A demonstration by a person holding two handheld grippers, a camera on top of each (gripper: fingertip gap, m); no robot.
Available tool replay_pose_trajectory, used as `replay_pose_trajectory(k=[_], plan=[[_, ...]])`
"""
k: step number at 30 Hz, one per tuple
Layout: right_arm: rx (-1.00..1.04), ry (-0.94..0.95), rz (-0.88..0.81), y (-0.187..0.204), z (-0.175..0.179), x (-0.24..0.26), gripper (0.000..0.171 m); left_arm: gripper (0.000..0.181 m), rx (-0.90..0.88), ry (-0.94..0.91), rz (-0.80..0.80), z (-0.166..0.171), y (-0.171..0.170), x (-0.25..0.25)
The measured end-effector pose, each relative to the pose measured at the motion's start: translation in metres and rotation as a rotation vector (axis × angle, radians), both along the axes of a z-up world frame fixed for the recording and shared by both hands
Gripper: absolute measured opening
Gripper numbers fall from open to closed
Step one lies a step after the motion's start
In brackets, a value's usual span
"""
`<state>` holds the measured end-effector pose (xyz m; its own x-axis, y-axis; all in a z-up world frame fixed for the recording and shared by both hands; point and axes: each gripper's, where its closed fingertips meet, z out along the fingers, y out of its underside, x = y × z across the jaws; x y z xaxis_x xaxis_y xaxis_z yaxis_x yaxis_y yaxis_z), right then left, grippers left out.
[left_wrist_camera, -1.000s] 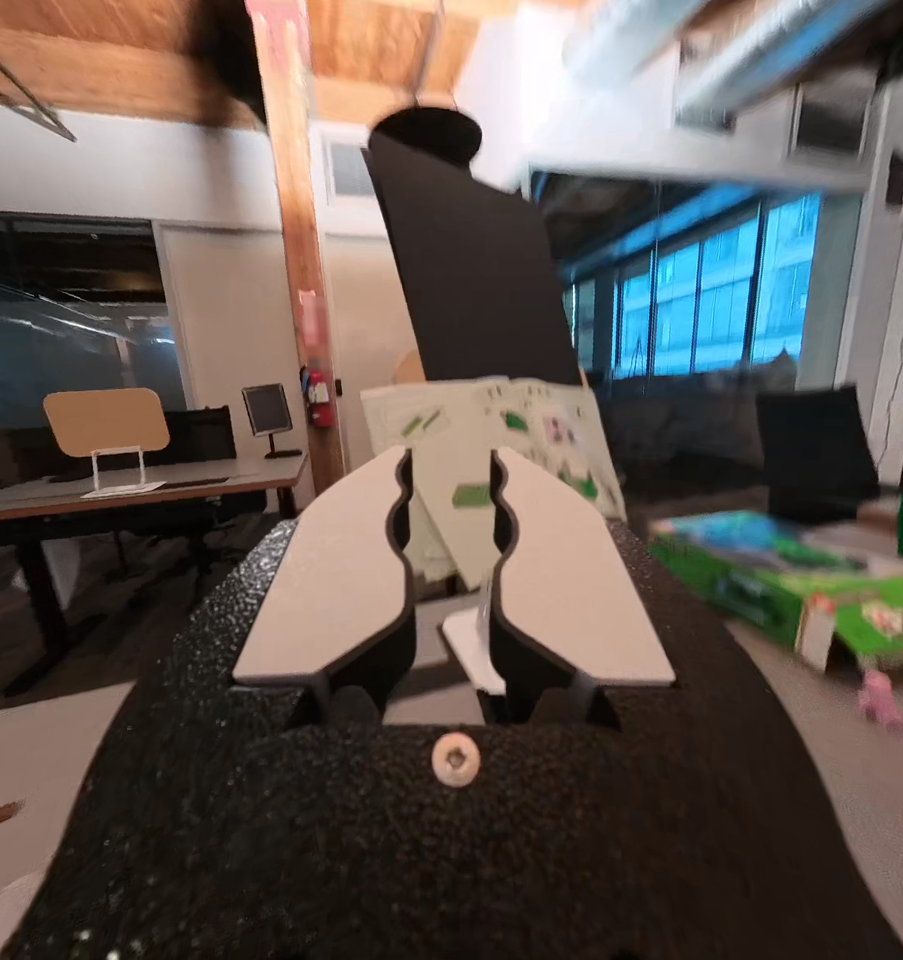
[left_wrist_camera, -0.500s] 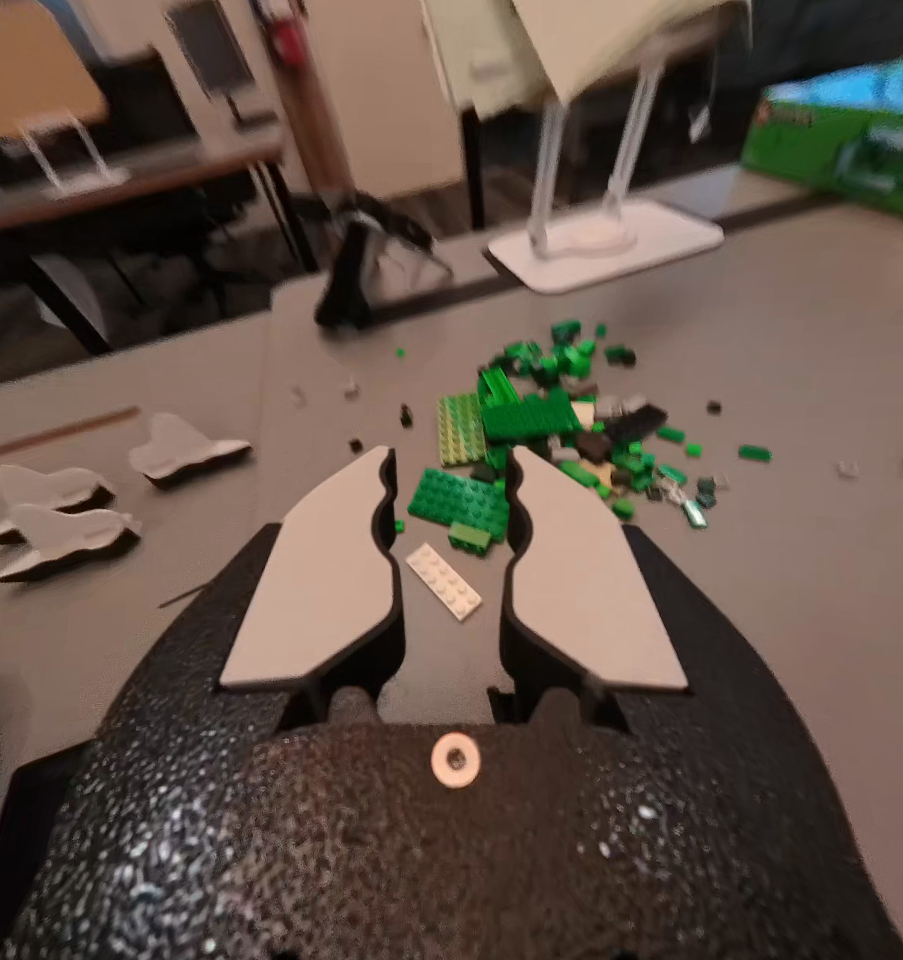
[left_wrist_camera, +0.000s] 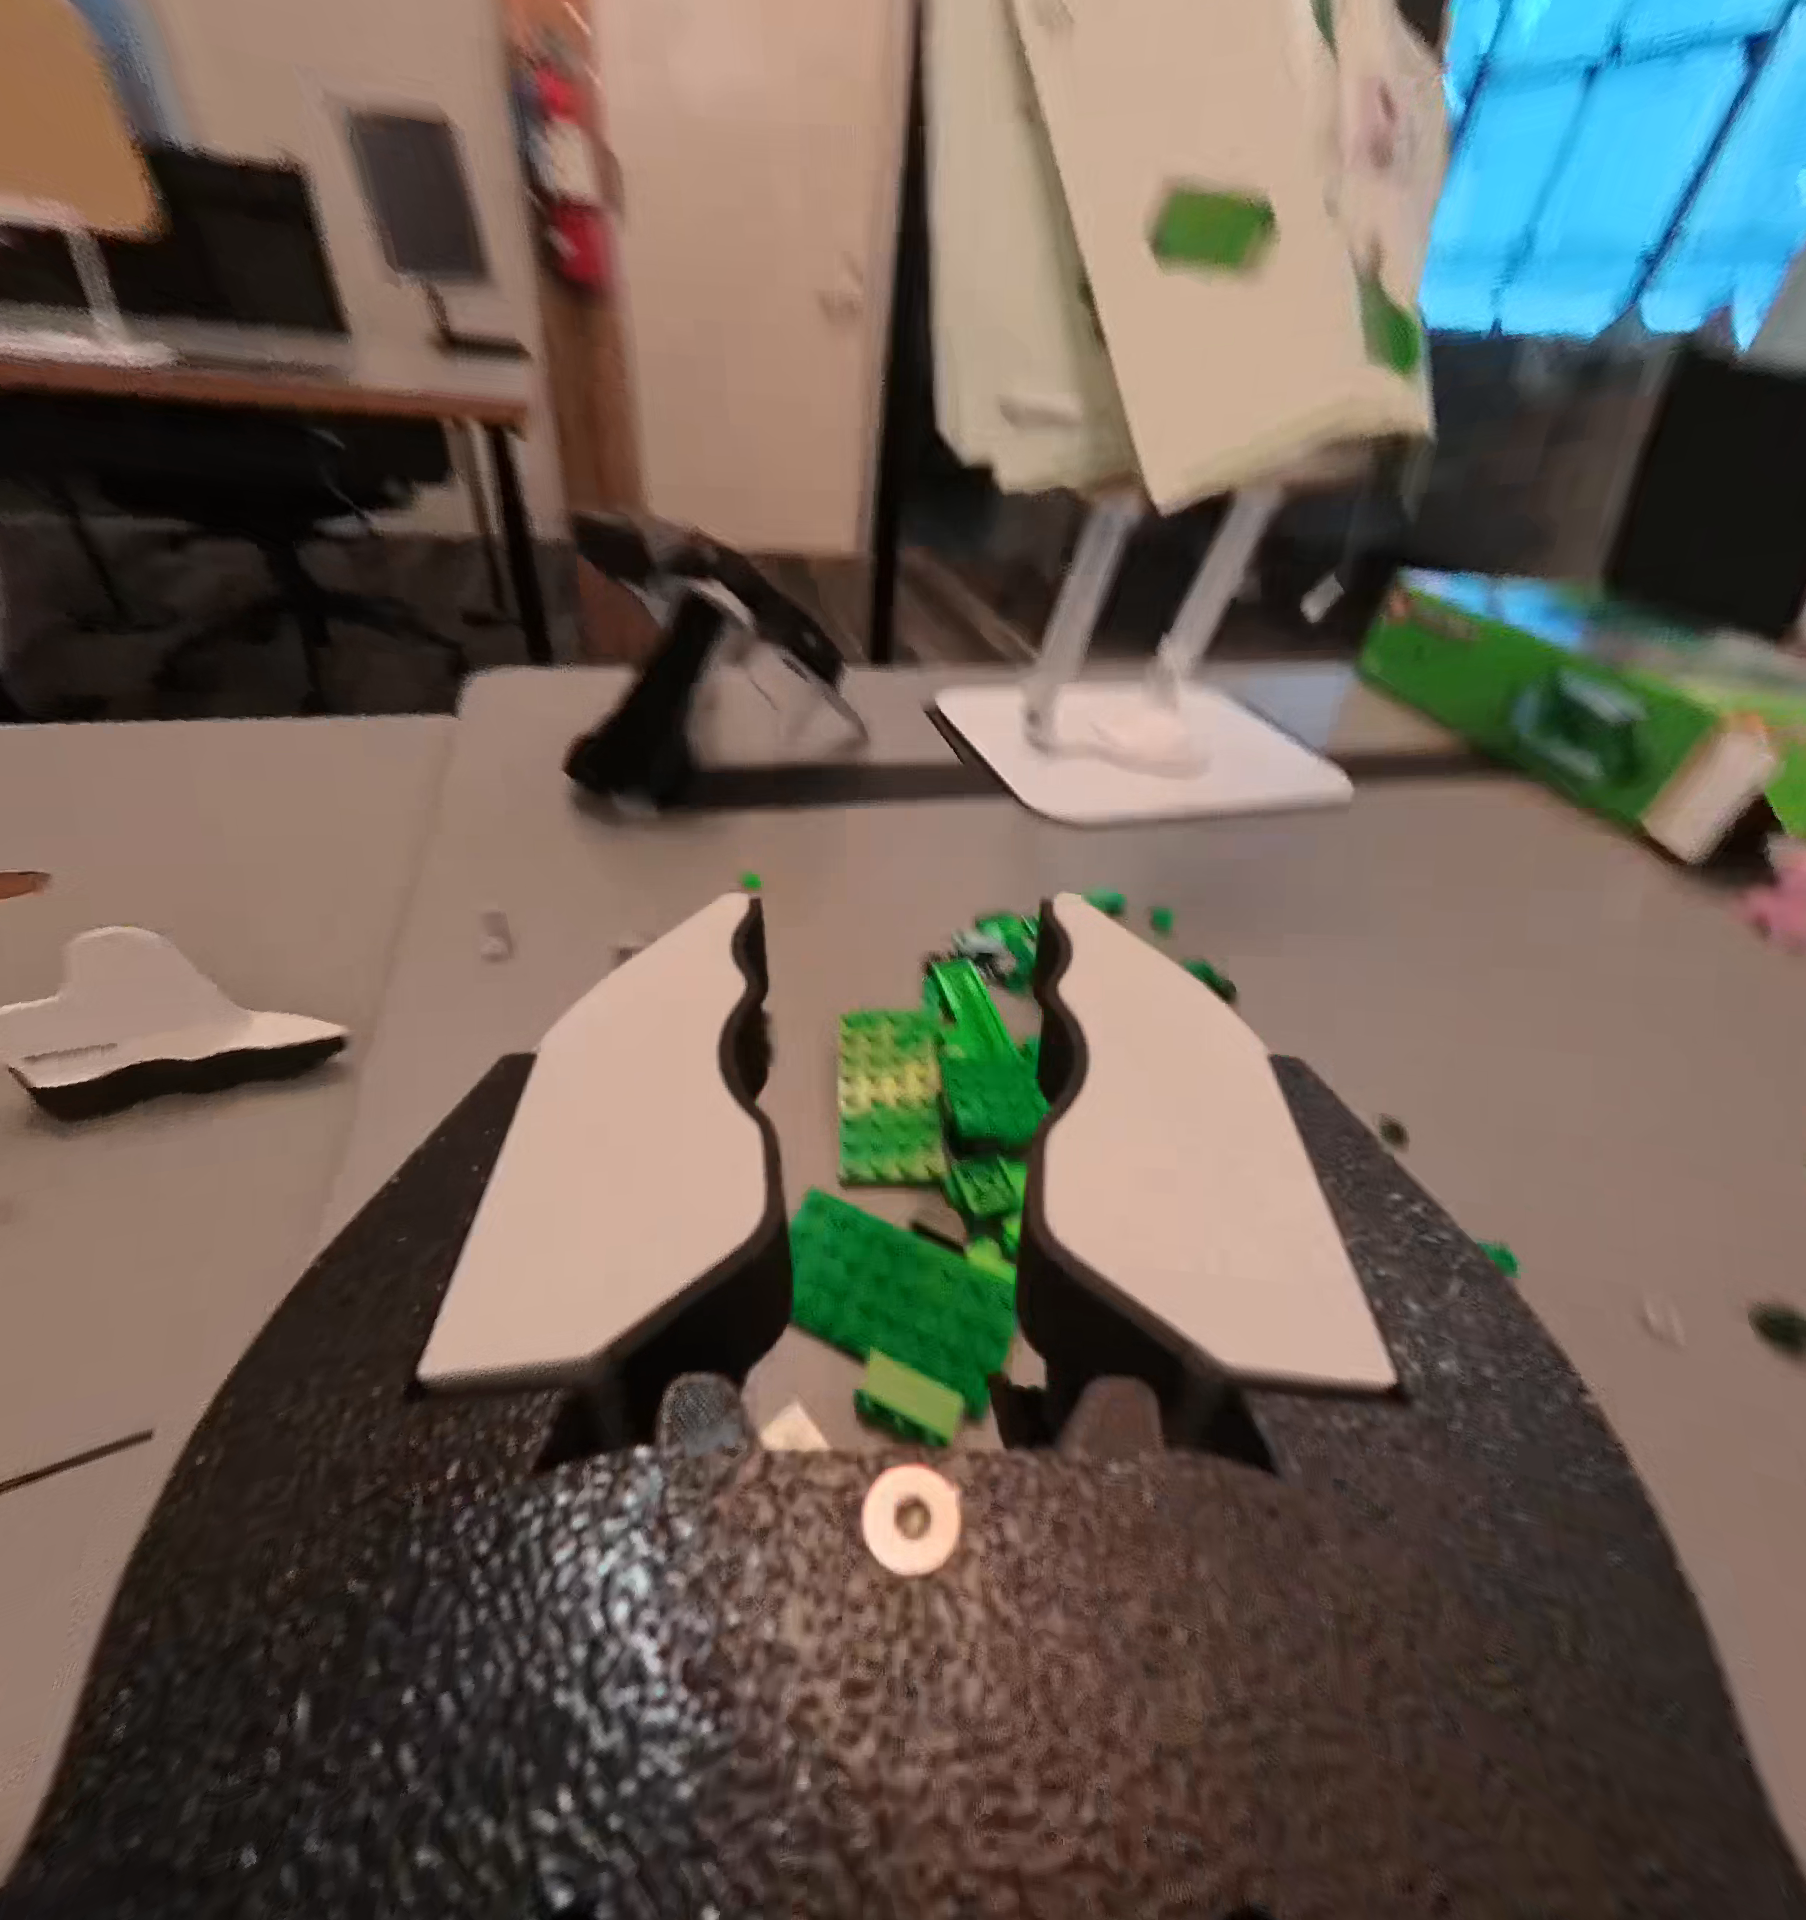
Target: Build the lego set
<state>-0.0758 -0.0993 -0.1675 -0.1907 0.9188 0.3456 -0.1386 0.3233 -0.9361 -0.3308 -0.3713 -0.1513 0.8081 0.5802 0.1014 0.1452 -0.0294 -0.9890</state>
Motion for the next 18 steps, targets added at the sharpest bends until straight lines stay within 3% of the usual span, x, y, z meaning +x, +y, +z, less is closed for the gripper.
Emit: replay_pose_trajectory(k=[3,7,13,18], plan=[[-0.007,-0.005,0.006,0.000,0.000,0.000,0.027,0.047,0.093,0.098,0.157,0.007,-0.013,-0.022],[0.049,-0.030,0.019,-0.005,-0.006,-0.001,0.009,0.040,0.111,0.267,0.257,0.016,-0.025,-0.028],[0.153,-0.190,0.062,-0.025,-0.026,-0.010,0.010,0.030,0.117,0.483,0.306,0.026,-0.030,-0.023],[0.123,-0.410,0.270,-0.082,-0.020,-0.060,0.013,0.026,0.168,0.464,0.276,0.026,-0.030,-0.022]])
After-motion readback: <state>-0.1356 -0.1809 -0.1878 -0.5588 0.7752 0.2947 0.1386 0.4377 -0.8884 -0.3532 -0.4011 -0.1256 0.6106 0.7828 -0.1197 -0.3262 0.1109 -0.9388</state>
